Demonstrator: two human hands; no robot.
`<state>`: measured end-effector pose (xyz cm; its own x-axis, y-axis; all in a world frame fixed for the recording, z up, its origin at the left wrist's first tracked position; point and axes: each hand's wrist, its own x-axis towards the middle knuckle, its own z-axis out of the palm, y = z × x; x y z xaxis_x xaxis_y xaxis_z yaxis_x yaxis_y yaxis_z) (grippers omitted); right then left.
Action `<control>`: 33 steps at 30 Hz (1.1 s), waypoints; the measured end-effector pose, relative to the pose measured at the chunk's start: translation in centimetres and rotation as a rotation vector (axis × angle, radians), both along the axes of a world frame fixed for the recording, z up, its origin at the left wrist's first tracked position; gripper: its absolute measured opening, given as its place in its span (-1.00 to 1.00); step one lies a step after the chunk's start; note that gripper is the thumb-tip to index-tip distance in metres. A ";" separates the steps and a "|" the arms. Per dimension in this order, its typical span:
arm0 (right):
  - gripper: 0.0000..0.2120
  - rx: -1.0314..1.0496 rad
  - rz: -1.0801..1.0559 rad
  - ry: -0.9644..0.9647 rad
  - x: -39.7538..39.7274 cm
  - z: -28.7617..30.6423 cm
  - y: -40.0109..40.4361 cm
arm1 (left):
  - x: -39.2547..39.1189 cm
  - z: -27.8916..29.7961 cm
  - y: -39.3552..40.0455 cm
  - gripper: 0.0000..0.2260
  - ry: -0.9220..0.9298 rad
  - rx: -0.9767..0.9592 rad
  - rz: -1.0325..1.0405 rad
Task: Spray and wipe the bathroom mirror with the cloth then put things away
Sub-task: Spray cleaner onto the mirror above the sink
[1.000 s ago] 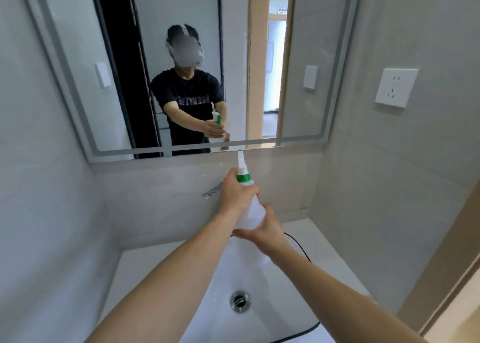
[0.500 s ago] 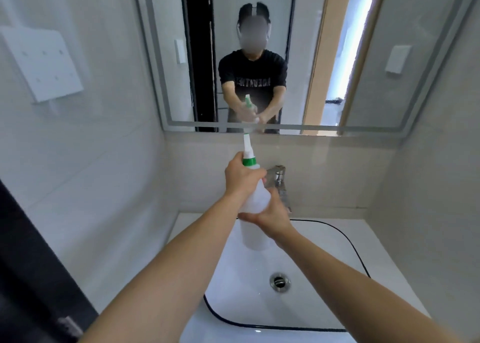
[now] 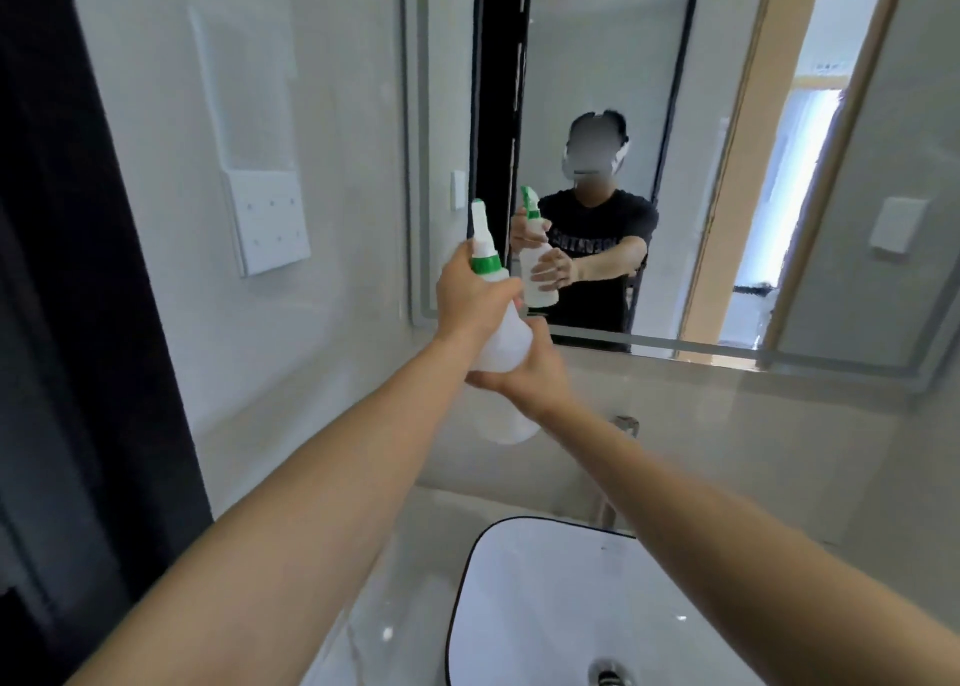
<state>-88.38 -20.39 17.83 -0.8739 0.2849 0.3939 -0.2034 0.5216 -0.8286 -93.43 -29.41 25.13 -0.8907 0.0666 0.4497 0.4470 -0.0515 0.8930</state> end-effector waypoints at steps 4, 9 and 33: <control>-0.26 0.017 0.037 0.120 -1.3 6.1 -0.7 | -0.1 6.4 -1.1 -0.72 0.118 0.047 0.040; -0.28 0.028 0.064 0.193 -1.9 11.0 -0.8 | -0.2 11.3 -1.5 -0.70 0.207 0.064 0.061; -0.29 0.058 0.144 0.405 -0.4 23.6 1.8 | 2.4 23.8 0.9 -0.71 0.419 0.159 0.100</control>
